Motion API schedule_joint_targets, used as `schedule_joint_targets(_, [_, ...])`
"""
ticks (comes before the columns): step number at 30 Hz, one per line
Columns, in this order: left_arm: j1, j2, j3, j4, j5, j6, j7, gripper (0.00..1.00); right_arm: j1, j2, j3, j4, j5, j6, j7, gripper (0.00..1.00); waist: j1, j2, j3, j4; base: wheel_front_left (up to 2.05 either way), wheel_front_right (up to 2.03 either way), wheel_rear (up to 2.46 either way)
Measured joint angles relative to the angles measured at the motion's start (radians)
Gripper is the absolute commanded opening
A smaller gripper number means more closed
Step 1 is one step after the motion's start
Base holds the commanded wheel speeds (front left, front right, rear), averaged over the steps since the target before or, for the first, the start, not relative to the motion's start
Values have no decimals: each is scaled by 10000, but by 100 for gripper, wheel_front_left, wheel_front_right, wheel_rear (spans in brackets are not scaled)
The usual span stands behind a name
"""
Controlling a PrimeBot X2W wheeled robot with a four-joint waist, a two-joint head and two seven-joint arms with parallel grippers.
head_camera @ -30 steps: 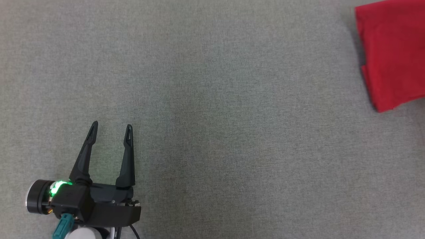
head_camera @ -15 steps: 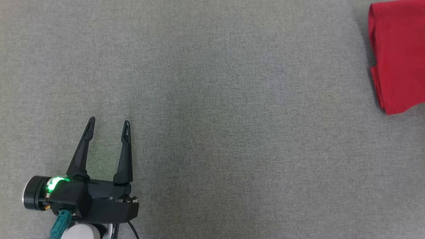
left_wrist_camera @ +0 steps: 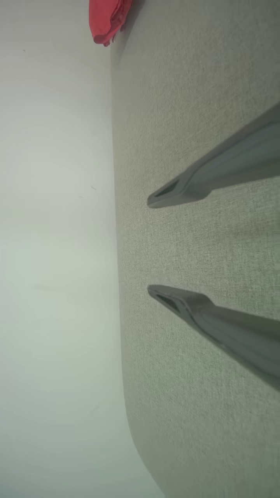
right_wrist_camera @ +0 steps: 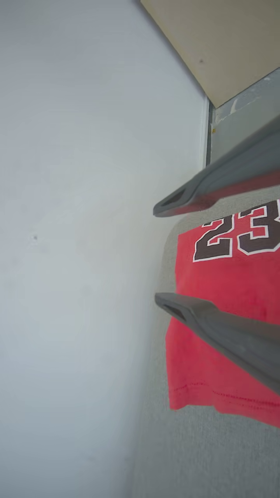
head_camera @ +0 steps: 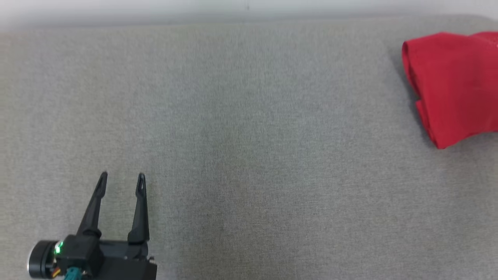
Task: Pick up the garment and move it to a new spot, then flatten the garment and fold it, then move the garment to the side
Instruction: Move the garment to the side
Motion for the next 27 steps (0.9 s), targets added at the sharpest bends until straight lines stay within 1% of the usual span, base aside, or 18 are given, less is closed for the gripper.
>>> schedule_joint_targets(2, [217, -15, 56, 54, -63, 0, 0, 100, 299, 253, -276, -209, 240, 0, -207, 100, 0, 0, -272, -9, 0, 0, 0])
schedule_joint_targets(5, [524, -54, 128, 79, -75, 0, 0, 100, 876, 499, -834, -865, 311, 0, -293, 100, 0, 0, -671, -14, 0, 0, 0])
schedule_joint_targets(9, [848, -84, 205, 113, -73, 0, 0, 100, 2197, 675, -2194, -2612, -107, 0, -332, 100, -2, -1, -1171, 15, 0, 0, 0])
schedule_joint_targets(10, [973, -94, 247, 150, -73, 0, 0, 100, 3266, 940, -2987, -3434, -453, 0, -332, 100, -1, -1, -1392, 51, 0, 0, 0])
schedule_joint_targets(14, [1062, -119, 234, 226, -61, 0, 0, 100, 5285, 1858, -4410, -5170, -1285, 0, -332, 100, -2, -1, -1762, 179, 0, 0, 0])
schedule_joint_targets(18, [1177, -127, 257, 420, -69, 0, 0, 100, 7195, 3064, -5818, -6819, -1916, -2, -330, 100, -1, -1, -2000, 402, 0, 0, 0])
schedule_joint_targets(23, [1177, -140, 117, 512, -67, 0, 0, 100, 9002, 4314, -6753, -8412, -2926, -2, -332, 100, -1, -1, -2165, 676, 0, 0, 0])
schedule_joint_targets(27, [1162, -148, 67, 614, -69, 0, 0, 100, 10030, 5139, -7078, -9394, -3509, -2, -332, 100, 0, -1, -2237, 827, 0, 0, 0])
